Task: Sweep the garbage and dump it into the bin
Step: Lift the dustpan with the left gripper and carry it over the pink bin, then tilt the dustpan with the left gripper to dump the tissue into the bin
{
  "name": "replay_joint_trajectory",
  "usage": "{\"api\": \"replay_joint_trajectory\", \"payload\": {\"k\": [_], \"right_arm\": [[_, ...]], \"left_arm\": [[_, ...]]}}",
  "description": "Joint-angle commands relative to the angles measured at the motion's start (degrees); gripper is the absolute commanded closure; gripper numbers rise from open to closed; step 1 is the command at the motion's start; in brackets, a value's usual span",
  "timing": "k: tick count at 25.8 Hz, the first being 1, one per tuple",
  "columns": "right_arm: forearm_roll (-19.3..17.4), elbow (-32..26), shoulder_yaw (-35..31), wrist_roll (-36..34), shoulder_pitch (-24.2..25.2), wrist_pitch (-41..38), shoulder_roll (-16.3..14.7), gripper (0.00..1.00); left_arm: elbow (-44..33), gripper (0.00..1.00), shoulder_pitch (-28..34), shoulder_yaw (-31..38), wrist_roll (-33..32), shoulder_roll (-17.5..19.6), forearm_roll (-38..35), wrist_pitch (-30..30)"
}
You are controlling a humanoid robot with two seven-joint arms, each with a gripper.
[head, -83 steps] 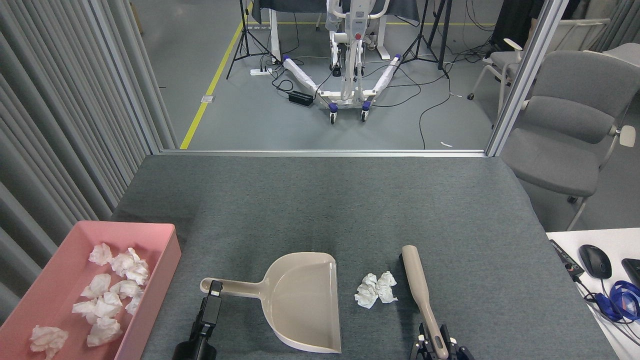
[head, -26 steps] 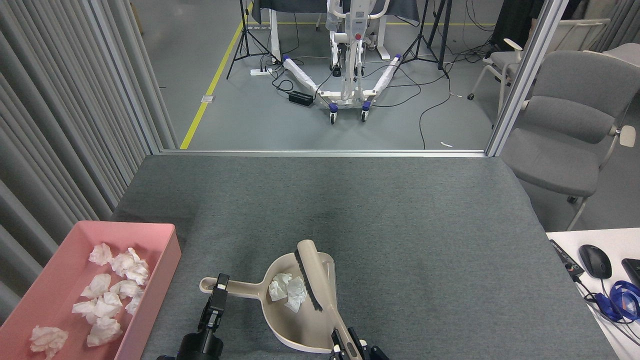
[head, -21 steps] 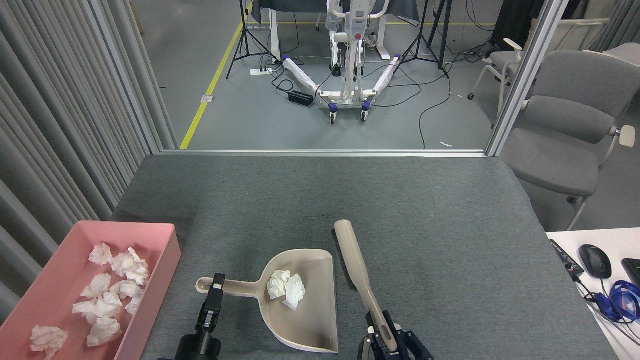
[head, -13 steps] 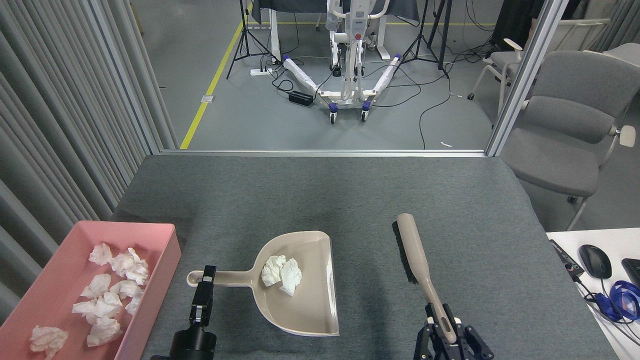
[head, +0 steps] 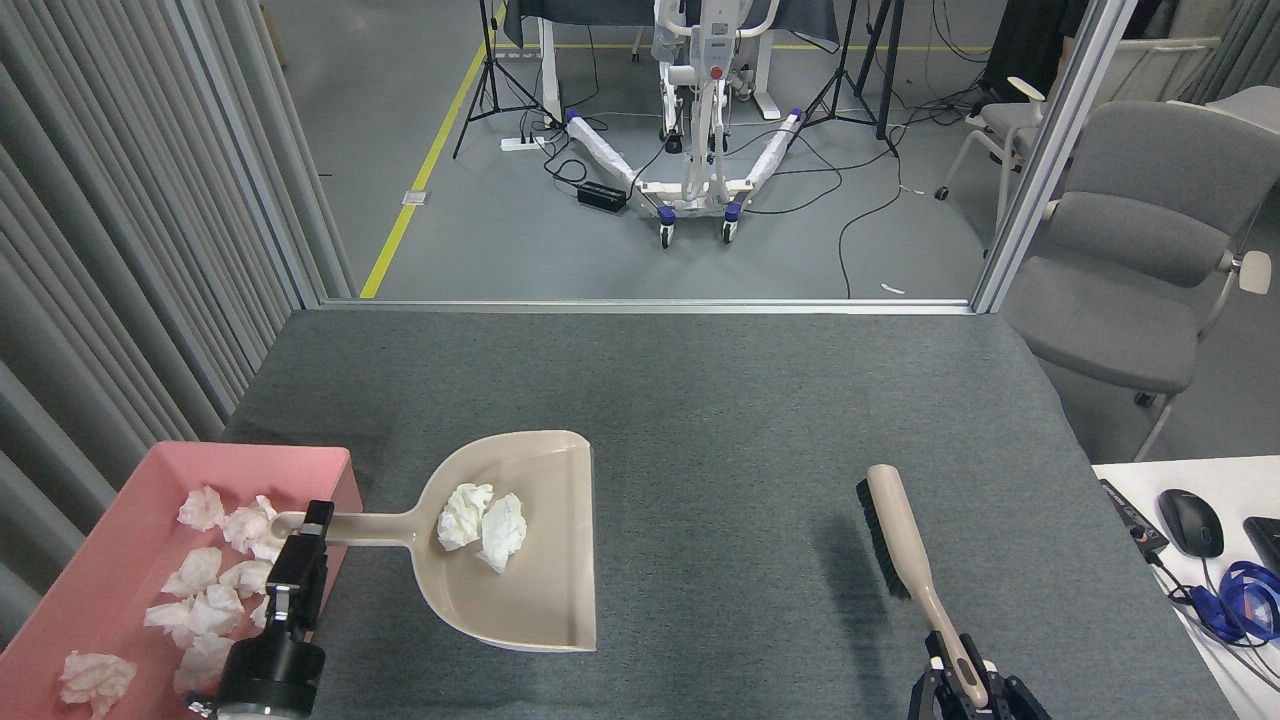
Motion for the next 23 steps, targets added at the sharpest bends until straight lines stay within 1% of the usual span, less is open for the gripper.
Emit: {"api": "replay_joint_trajectory", "payload": {"k": [1,4,6,9,11,13,17,20,23], "right_arm": [[-0.04,1.62,-0.04,-0.15,-0.34,-0.57,-0.15,1.0],[-0.04,2.06,0.14,-0.24,-0.34,-0.66,-0.15,1.0],[-0.04,2.77,0.14,-0.24,-0.42,-0.66,-0.06,1.0],[-0.04,3.38,0.31,-0.76,-1.22,-0.57,0.12,1.0],[-0.04,4.35,0.31,-1.12,-1.39,-0.31,0.55,1.0],[0.22,5.67,0.31,-1.47,-2.01,-0.05,1.17,0.99],[0.13,6.55,0.4,-1.82,-3.41,0.39,1.26,0.96],[0.05,6.63,0.66,-1.91,-3.41,1.45,1.35,0.89],[-0.04,6.63,0.75,-1.91,-3.41,2.24,1.7,0.83]], "left_arm": [[-4.17,1.0,2.49,0.06,0.18,7.7,4.35,2.34],[-4.79,1.0,3.54,0.67,0.53,15.0,10.86,2.78],[-4.52,1.0,4.42,0.76,0.79,18.78,15.78,3.04],[-4.44,1.0,4.95,0.85,0.88,25.37,21.49,6.56],[-3.91,1.0,4.95,0.85,0.88,28.36,23.08,8.14],[-2.86,1.0,5.04,1.2,0.79,29.94,24.39,7.97],[-0.75,1.0,5.3,3.57,0.27,31.61,25.27,7.7],[1.19,1.0,7.85,7.7,-0.08,32.49,25.27,7.62],[2.94,1.0,8.99,11.39,-0.17,33.98,25.27,7.26]]}}
